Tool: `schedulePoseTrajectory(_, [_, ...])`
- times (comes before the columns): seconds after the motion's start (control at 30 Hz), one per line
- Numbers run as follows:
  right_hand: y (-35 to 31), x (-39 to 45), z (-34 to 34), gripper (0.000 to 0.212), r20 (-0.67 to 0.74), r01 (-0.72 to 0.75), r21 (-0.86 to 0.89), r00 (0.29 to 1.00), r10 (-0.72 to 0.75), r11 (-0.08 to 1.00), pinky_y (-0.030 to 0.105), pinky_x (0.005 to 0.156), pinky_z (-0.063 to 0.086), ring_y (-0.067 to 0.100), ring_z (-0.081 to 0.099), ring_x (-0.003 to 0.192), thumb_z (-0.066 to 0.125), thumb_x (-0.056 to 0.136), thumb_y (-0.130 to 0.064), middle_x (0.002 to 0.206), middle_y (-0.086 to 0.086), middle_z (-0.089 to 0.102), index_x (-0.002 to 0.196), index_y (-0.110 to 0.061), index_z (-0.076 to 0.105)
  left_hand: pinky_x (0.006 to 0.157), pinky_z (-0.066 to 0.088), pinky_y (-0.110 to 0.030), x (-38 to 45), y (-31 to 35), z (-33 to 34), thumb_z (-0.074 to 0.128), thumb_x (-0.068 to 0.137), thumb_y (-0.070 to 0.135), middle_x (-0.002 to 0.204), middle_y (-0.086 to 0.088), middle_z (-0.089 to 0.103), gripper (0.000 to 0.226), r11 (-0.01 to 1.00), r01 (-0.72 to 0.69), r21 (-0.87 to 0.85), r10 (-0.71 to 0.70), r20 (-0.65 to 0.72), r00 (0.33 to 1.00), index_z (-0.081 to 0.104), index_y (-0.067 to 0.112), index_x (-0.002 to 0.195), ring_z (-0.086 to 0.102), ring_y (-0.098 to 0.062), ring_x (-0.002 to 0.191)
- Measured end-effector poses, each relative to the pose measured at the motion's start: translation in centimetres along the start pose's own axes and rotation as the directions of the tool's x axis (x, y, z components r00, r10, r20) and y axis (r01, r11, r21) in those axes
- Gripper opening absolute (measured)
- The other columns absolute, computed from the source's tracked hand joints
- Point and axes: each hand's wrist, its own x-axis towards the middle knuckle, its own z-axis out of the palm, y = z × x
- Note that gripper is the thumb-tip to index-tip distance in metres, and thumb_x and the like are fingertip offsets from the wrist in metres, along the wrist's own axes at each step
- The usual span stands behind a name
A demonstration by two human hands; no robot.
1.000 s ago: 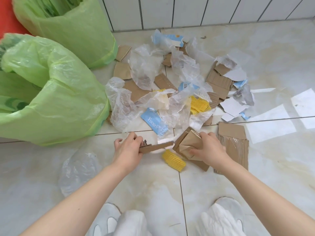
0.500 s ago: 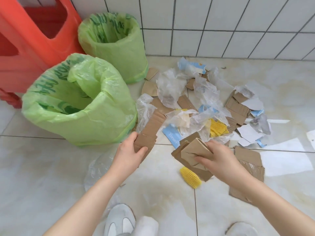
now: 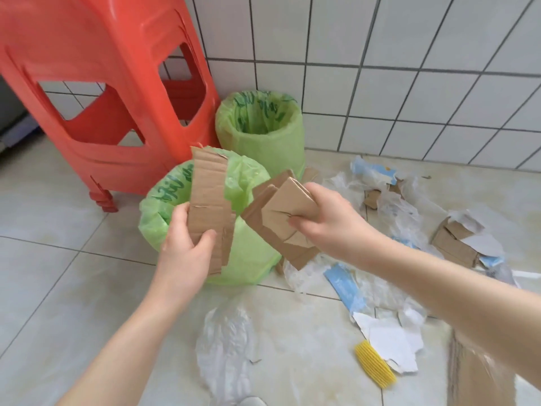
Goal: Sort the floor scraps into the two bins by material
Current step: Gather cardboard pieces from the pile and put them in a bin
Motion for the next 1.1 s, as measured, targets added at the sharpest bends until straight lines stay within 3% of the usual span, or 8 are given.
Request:
schedulePoseTrajectory(0.2, [-5.9, 6.8, 2.7, 0.039, -0.047, 0.003, 0.23, 0.999, 0.008, 0.973, 0.039, 0.071, 0.056, 0.02, 0.059, 0.091, 0.058, 0.085, -0.012, 0.098, -0.002, 0.057, 0.118, -0.02, 0.039, 0.086, 0.05, -0.036, 5.6, 0.1, -4.3, 0.059, 0.081, 0.007, 0.092, 0.012, 0.063, 0.031, 0.992, 0.066, -0.108, -0.09, -0.234, 0.968, 0.053, 0.026, 0.103, 0.062, -0.018, 0.092])
schedulePoseTrajectory(0.37, [-7.2, 12.6, 6.1, 0.026, -0.053, -0.11, 0.383, 0.989, 0.141, 0.917, 0.044, 0.084, 0.055, 0.027, 0.063, 0.096, 0.057, 0.081, -0.007, 0.099, 0.008, 0.066, 0.106, -0.011, 0.062, 0.086, 0.054, -0.039, 9.8, -0.6, -4.0, 0.059, 0.077, 0.008, 0.096, 0.002, 0.067, 0.024, 0.965, 0.115, -0.236, -0.187, -0.31, 0.932, 0.054, 0.022, 0.096, 0.065, -0.021, 0.091])
schedulePoseTrajectory(0.47, [-6.1, 14.1, 8.7, 0.028, -0.018, -0.152, 0.361, 0.985, 0.17, 0.92, 0.04, 0.083, 0.054, 0.027, 0.062, 0.097, 0.054, 0.085, -0.011, 0.103, 0.008, 0.066, 0.112, -0.011, 0.06, 0.085, 0.051, -0.036, 11.4, -2.4, -2.4, 0.061, 0.079, 0.011, 0.105, -0.003, 0.063, 0.025, 0.983, 0.152, -0.105, -0.177, -0.301, 0.937, 0.05, 0.017, 0.101, 0.06, -0.023, 0.093])
schedulePoseTrajectory(0.63, [-3.0, 15.1, 10.4, 0.034, 0.215, -0.212, -0.074, 0.951, 0.223, 0.975, 0.035, 0.075, 0.052, 0.03, 0.06, 0.101, 0.051, 0.092, -0.017, 0.112, 0.015, 0.061, 0.123, -0.002, 0.051, 0.082, 0.052, -0.044, 12.8, -6.3, -0.6, 0.062, 0.079, 0.017, 0.106, -0.008, 0.064, 0.03, 0.886, 0.223, 0.407, -0.16, -0.183, 0.97, 0.053, 0.016, 0.107, 0.057, -0.033, 0.099])
schedulePoseTrajectory(0.7, [-2.6, 15.3, 10.2, 0.038, 0.269, -0.192, -0.132, 0.937, 0.222, 0.972, 0.038, 0.089, 0.049, 0.031, 0.056, 0.113, 0.05, 0.094, -0.015, 0.126, 0.017, 0.057, 0.128, 0.001, 0.048, 0.071, 0.05, -0.039, 12.9, -6.9, -0.1, 0.063, 0.08, 0.016, 0.101, -0.01, 0.065, 0.026, 0.842, 0.202, 0.5, -0.128, -0.178, 0.976, 0.056, 0.014, 0.105, 0.056, -0.031, 0.089])
schedulePoseTrajectory(0.8, [-2.5, 15.7, 9.7, 0.038, 0.271, -0.153, -0.12, 0.945, 0.181, 0.981, 0.04, 0.1, 0.046, 0.031, 0.054, 0.119, 0.05, 0.093, -0.016, 0.131, 0.017, 0.055, 0.127, 0.002, 0.049, 0.066, 0.042, -0.035, 13.3, -7.1, 0.7, 0.065, 0.083, 0.024, 0.101, -0.01, 0.065, 0.027, 0.792, 0.196, 0.578, -0.158, -0.116, 0.981, 0.057, 0.013, 0.106, 0.051, -0.028, 0.082])
schedulePoseTrajectory(0.9, [-1.8, 15.6, 8.8, 0.033, 0.255, -0.131, -0.062, 0.956, 0.143, 0.989, 0.039, 0.096, 0.049, 0.028, 0.06, 0.109, 0.051, 0.092, -0.014, 0.123, 0.015, 0.061, 0.121, 0.0, 0.058, 0.072, 0.046, -0.034, 13.1, -6.7, 1.5, 0.063, 0.085, 0.028, 0.111, -0.006, 0.066, 0.038, 0.801, 0.169, 0.575, -0.17, -0.052, 0.984, 0.057, 0.015, 0.121, 0.059, -0.029, 0.097])
schedulePoseTrajectory(1.1, [1.4, 12.7, 4.7, 0.029, 0.181, -0.125, 0.069, 0.977, 0.111, 0.99, 0.039, 0.093, 0.053, 0.022, 0.063, 0.105, 0.052, 0.09, -0.012, 0.117, 0.008, 0.065, 0.116, -0.009, 0.062, 0.069, 0.05, -0.034, 10.5, -3.6, 3.1, 0.057, 0.086, 0.023, 0.095, 0.006, 0.066, 0.022, 0.864, -0.03, 0.502, 0.065, -0.051, 0.997, 0.063, 0.02, 0.107, 0.06, -0.022, 0.081])
